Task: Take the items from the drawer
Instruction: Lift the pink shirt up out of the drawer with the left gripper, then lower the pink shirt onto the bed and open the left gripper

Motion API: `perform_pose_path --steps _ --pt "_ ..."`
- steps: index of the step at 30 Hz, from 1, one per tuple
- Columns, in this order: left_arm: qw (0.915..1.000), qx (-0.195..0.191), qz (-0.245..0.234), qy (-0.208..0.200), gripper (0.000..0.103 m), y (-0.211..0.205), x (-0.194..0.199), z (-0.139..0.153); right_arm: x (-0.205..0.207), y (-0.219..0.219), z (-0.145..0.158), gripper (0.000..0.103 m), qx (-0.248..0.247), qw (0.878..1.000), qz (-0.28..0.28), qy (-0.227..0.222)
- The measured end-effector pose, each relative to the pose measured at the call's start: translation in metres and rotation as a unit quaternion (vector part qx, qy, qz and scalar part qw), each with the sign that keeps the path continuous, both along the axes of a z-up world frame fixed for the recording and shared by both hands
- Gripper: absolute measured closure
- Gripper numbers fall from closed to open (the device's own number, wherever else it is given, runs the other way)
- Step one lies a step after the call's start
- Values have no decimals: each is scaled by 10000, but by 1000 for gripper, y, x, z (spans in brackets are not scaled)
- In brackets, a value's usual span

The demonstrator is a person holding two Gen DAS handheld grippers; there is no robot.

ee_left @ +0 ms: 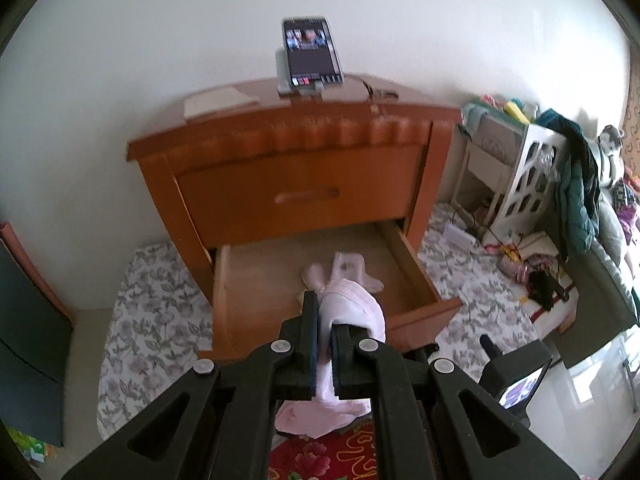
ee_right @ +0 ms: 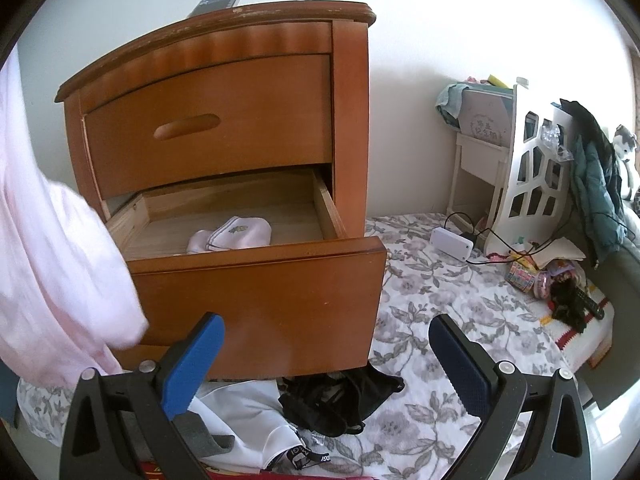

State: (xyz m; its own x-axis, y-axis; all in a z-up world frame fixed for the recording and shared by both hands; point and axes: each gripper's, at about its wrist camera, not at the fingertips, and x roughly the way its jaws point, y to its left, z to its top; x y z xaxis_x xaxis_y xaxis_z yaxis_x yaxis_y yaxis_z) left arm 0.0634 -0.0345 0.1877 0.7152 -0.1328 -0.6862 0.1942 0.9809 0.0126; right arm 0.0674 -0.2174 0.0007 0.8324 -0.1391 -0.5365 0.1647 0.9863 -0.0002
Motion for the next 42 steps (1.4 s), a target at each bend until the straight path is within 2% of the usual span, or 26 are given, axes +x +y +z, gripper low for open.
perform_pose_path --steps 6,10,17,22,34,42 --pt "9992 197 -132 330 98 -16 11 -35 0 -1 0 0 6 10000 0 -4" --pt "9965 22 -135 827 98 -21 23 -75 0 -1 0 0 12 10000 2 -6" --pt "9909 -57 147 1334 98 -19 42 -135 1 -2 -1 0 79 10000 -17 1" --pt "9869 82 427 1555 98 -11 51 -171 0 -3 0 0 80 10000 -18 0" --pt "9720 215 620 2255 98 -11 62 -247 0 -2 0 0 80 10000 -18 -1" --pt "9652 173 709 2511 98 -4 59 -273 0 -3 0 0 84 10000 -17 3"
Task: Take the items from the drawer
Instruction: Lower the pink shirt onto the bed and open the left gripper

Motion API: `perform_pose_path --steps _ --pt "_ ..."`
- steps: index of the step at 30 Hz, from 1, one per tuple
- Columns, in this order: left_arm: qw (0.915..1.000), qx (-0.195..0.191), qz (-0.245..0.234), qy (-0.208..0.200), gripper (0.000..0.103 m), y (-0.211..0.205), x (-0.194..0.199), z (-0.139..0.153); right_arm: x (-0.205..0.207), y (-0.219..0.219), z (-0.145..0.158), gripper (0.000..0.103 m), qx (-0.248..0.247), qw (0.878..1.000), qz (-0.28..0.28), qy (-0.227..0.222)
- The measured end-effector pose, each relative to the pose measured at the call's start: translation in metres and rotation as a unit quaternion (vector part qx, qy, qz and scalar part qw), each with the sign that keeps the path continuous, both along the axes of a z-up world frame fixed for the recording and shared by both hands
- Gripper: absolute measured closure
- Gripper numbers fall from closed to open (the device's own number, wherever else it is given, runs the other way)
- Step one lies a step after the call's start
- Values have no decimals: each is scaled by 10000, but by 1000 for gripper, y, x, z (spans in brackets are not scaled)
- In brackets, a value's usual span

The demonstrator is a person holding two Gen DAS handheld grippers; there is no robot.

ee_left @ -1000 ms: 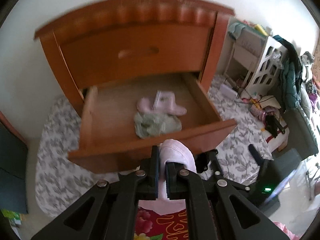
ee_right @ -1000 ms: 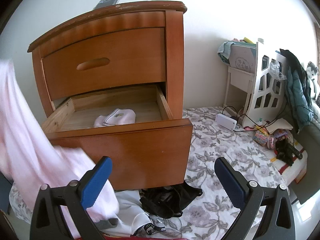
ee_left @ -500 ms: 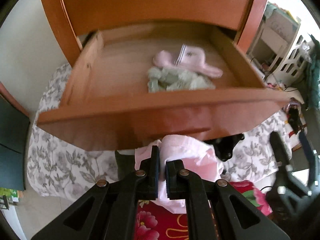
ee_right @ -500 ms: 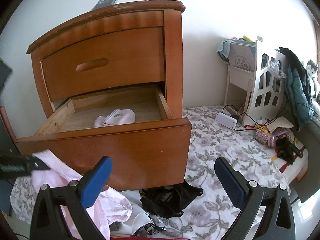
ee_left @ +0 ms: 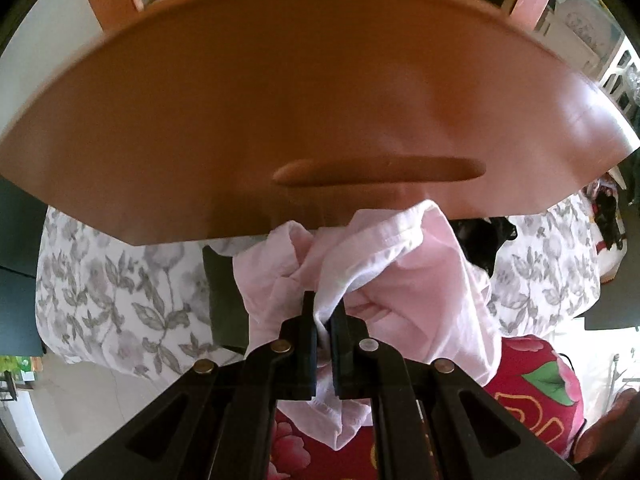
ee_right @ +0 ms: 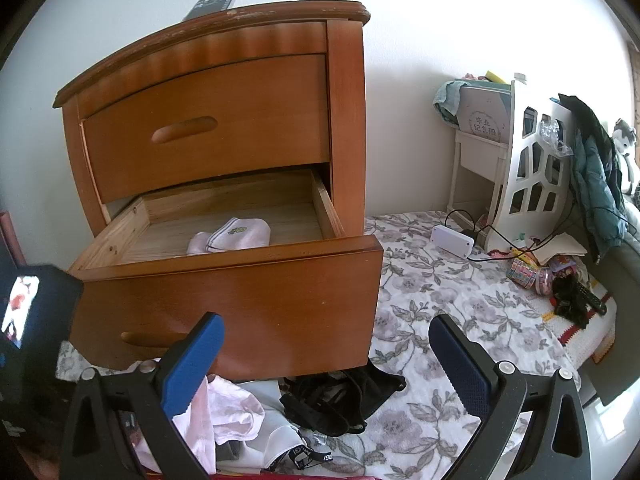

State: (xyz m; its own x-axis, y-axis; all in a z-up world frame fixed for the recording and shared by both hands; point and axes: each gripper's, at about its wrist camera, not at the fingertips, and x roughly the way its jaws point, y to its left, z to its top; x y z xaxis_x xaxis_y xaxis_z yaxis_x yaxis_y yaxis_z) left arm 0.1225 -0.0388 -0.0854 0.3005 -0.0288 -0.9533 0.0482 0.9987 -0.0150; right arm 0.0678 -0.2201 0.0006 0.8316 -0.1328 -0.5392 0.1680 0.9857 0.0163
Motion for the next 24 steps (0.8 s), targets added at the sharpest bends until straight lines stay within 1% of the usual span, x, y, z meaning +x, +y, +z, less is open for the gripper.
perform_pose_path --steps 4,10,11,13,15,17,19,24 --pt "10000 36 19 37 98 1 0 -5 0 0 0 0 -4 10000 -1 -1" --pt "9999 -70 151 -27 96 9 1 1 0 0 0 0 -1 10000 -1 1" --pt "9998 -84 185 -57 93 11 0 3 0 0 0 0 -3 10000 0 3" --pt "9995 -123 252 -161 83 14 -2 9 0 0 0 0 -4 10000 -1 2" --pt "9986 -218 368 -310 62 17 -6 18 0 0 0 0 -4 10000 0 4" --pt "9971 -368 461 -473 51 19 -11 26 0 0 0 0 -7 10000 -1 6" --pt "9956 -498 512 -604 46 21 -17 33 0 0 0 0 -6 10000 -1 1" --pt "9936 -517 547 -845 33 22 -27 43 0 0 0 0 -5 10000 -2 4"
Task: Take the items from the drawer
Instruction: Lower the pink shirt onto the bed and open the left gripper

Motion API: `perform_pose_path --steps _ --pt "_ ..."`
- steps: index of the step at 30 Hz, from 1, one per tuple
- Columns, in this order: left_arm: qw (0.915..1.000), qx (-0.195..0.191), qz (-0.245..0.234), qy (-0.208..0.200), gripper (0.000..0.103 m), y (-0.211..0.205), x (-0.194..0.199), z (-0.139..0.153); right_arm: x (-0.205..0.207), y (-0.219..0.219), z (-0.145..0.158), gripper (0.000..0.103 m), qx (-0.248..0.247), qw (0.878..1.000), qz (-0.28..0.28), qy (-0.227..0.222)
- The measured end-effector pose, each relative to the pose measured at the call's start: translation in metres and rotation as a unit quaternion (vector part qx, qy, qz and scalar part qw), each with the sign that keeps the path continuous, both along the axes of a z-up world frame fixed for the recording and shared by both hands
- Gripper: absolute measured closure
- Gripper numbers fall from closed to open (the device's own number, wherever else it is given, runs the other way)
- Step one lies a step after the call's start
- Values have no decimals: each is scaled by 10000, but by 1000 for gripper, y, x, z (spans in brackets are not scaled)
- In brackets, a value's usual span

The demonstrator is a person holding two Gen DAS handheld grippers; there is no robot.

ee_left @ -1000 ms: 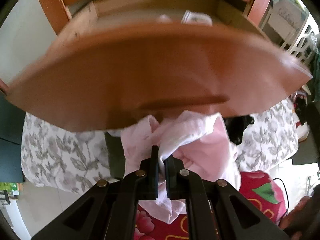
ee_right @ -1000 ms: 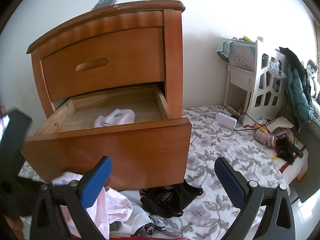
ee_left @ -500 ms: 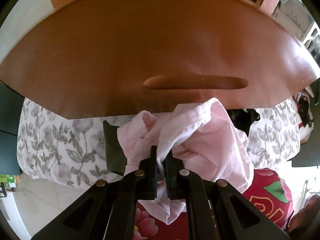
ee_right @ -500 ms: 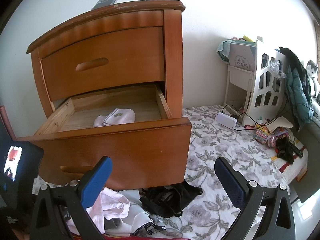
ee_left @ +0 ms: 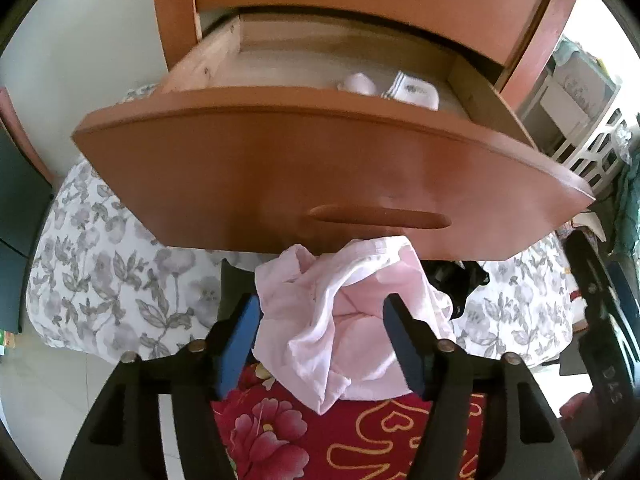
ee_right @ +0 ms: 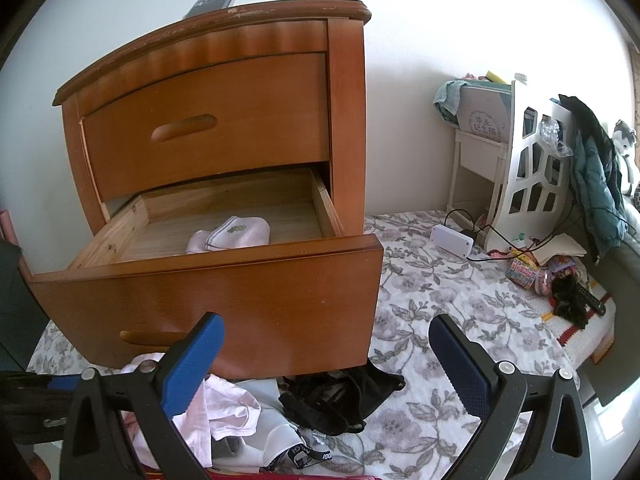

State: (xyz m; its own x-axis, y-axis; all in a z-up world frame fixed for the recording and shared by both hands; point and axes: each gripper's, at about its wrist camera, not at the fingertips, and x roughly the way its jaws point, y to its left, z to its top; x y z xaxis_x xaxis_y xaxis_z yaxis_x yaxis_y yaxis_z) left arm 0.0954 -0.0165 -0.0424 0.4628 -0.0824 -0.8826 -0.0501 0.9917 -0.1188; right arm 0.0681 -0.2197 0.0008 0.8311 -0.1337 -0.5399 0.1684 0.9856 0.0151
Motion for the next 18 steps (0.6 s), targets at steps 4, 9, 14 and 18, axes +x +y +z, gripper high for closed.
perform_pose_path --steps 4,9,14,18 --pt "9996 -96 185 -163 24 5 -9 5 0 0 0 0 -11 10000 0 -2" --pt "9989 -151 322 -306 15 9 -16 4 -1 0 0 0 -12 10000 1 -4" --pt "9978 -127 388 -529 8 12 -19 11 -1 0 0 0 -22 10000 2 -2" --pt "9966 -77 389 -718 4 12 -21 14 -1 0 0 0 -12 10000 1 -3"
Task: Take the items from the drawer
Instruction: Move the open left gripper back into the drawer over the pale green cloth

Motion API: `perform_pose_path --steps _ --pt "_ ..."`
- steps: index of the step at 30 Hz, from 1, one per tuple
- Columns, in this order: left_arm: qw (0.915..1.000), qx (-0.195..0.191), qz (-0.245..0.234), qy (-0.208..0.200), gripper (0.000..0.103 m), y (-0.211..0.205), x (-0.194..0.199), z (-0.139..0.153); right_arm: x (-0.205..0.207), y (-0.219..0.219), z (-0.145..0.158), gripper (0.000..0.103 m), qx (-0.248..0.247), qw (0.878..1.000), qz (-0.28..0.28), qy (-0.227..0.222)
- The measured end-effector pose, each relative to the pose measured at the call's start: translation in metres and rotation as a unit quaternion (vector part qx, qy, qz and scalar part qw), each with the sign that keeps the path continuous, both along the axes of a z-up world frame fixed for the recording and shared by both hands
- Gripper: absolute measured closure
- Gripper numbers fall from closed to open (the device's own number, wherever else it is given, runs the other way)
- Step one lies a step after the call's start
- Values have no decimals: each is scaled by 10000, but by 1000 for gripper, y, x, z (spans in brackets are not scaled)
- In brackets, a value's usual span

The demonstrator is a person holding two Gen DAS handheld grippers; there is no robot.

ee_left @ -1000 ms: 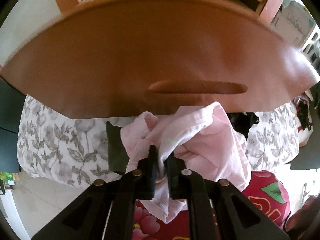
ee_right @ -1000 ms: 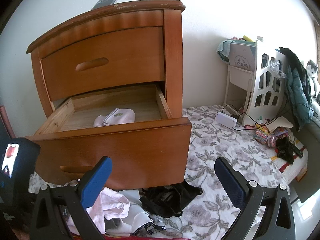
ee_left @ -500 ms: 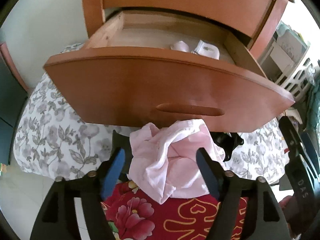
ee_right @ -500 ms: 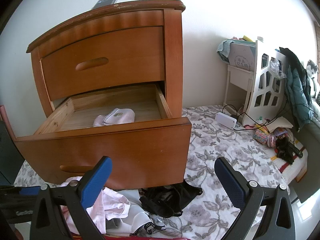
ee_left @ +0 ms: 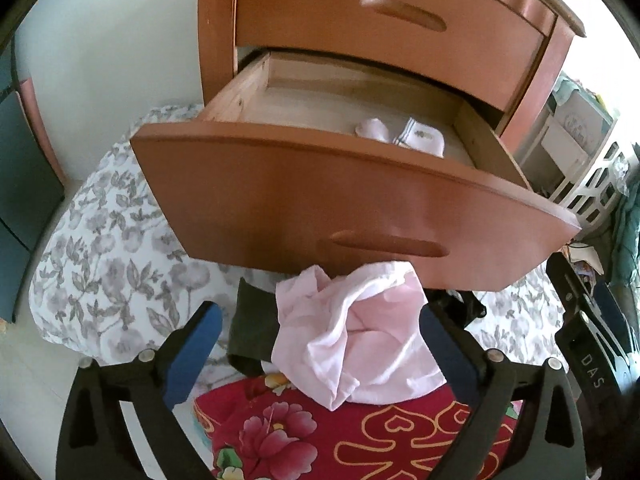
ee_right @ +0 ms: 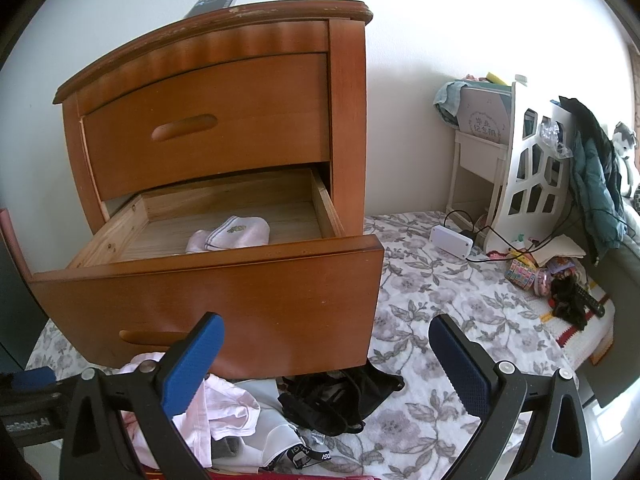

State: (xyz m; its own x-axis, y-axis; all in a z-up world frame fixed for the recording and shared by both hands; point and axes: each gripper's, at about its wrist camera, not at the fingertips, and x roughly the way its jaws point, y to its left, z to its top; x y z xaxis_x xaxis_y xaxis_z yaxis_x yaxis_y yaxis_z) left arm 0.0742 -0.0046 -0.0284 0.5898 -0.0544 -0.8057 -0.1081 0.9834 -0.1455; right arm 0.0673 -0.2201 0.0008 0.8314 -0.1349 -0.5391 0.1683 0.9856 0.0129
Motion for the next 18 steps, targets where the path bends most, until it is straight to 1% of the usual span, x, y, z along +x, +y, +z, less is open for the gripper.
perform_pose_path --steps 4,11,16,18 --pt "9999 -93 55 -91 4 1 0 1 0 0 0 0 -4 10000 2 1" --pt "9988 -218 69 -425 3 5 -2 11 0 0 0 0 -1 10000 3 7" --pt "9963 -457 85 -727 3 11 -2 21 0 0 0 0 -2 10000 5 8" --pt "9959 -533 11 -729 3 12 -1 25 0 0 0 0 -2 10000 4 8"
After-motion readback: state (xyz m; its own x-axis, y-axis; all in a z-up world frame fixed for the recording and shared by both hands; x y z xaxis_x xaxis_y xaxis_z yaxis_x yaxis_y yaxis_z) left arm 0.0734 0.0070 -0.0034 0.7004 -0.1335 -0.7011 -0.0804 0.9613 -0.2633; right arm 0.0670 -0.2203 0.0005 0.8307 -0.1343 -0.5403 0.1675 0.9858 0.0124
